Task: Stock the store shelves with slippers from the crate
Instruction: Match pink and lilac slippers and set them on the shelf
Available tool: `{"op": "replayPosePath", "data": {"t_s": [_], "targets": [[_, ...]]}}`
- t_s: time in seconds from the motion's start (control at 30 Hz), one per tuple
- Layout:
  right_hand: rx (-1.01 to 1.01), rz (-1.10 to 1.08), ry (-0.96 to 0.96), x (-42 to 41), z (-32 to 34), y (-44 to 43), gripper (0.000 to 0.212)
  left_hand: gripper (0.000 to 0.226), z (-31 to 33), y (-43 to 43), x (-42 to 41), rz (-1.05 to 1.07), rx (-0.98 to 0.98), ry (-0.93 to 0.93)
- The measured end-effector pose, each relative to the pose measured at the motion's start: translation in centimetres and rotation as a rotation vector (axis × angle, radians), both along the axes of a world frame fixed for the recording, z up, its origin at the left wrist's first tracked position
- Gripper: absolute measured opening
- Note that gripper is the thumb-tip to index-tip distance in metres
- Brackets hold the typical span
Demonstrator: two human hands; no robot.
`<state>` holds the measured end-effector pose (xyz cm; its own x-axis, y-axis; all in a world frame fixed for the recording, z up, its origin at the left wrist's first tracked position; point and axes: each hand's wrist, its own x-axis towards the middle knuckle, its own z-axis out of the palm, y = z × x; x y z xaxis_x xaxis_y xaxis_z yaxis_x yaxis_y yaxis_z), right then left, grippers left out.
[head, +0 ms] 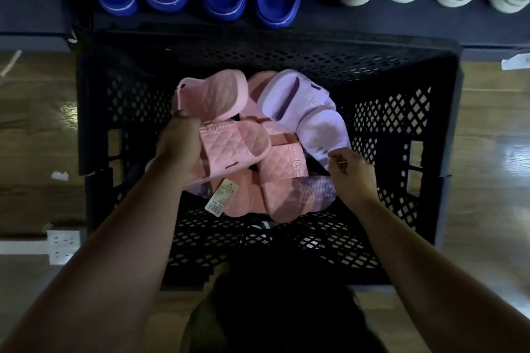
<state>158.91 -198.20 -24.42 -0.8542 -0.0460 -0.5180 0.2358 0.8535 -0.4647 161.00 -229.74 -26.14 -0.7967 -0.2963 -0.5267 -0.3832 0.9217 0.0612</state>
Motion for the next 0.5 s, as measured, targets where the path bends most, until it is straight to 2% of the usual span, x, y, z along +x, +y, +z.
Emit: {"op": "replayPosePath", "data": {"t_s": [0.1, 0.2, 0.27, 0.4, 0.5], "targets": [[0.011, -0.028, 0.003, 0.1, 0.0, 0.7, 0.020, 0.027, 1.1, 0.7, 0.1, 0.133, 0.030, 0.068], [0.021, -0.054, -0.013, 0.0, 0.0, 1.3, 0.020, 0.018, 3.2, 1.7, 1.0, 0.083, -0.039, 0.157], [0.014, -0.036, -0.024, -0.3, -0.1, 1.4, 0.028, 0.017, 4.1, 2.2, 2.2, 0.147, -0.058, 0.202], [0.012, 0.157, -0.146, -1.1, -1.3, 0.7, 0.050, 0.031, 4.0, 3.5, 4.9, 0.361, 0.000, 0.204], [0.068, 0.083, -0.178, -1.6, -2.1, -0.1, 0.062, 0.029, 2.9, 4.3, 7.3, 0.494, 0.053, 0.205]]}}
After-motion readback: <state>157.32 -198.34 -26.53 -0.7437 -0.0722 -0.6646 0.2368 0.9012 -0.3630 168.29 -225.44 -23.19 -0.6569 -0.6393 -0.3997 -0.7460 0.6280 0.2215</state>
